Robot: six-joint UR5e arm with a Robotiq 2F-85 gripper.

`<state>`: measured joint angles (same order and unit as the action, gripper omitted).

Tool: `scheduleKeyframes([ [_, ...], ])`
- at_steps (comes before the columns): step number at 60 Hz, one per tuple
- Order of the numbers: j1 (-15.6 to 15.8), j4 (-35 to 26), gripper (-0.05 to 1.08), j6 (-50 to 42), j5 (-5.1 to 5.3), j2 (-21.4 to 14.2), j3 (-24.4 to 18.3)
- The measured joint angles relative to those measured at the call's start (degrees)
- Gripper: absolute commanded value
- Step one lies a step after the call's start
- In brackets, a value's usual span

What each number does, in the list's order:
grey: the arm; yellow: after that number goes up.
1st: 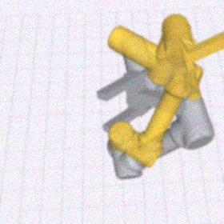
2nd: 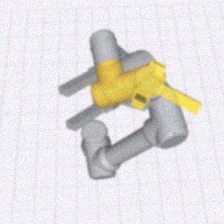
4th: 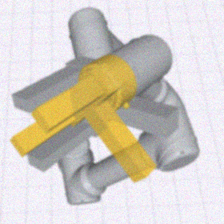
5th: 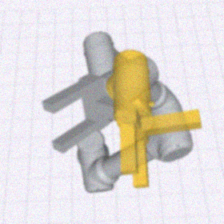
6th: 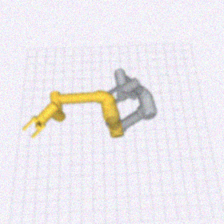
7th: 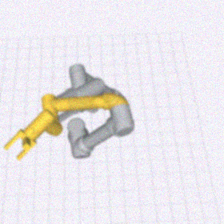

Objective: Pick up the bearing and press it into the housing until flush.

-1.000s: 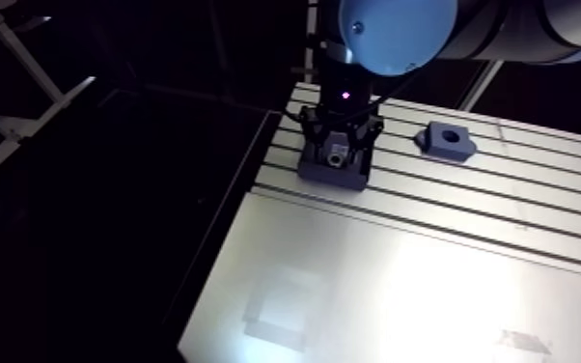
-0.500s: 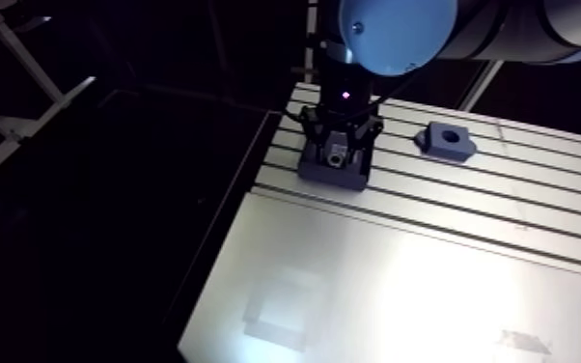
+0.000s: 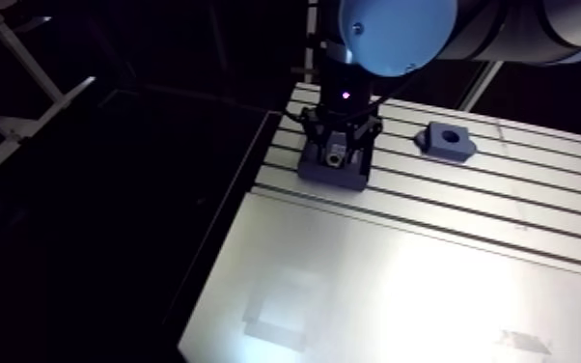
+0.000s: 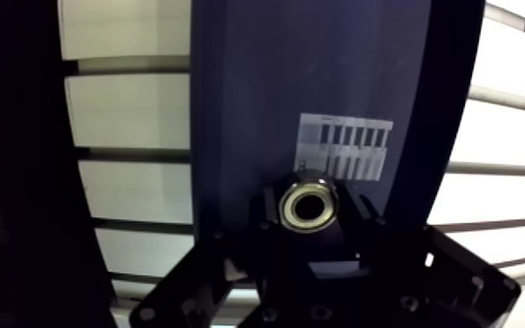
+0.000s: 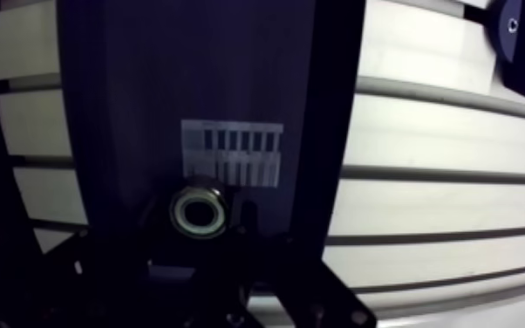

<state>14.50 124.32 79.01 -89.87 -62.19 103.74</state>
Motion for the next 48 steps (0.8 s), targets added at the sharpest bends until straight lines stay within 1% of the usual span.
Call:
scheduleKeyframes([
  [34,-0.1,0.1,0.57,0.2,0.02,-0.4,-0.1],
  [48,-0.6,-0.3,0.59,0.5,0.12,-1.9,-0.9],
])
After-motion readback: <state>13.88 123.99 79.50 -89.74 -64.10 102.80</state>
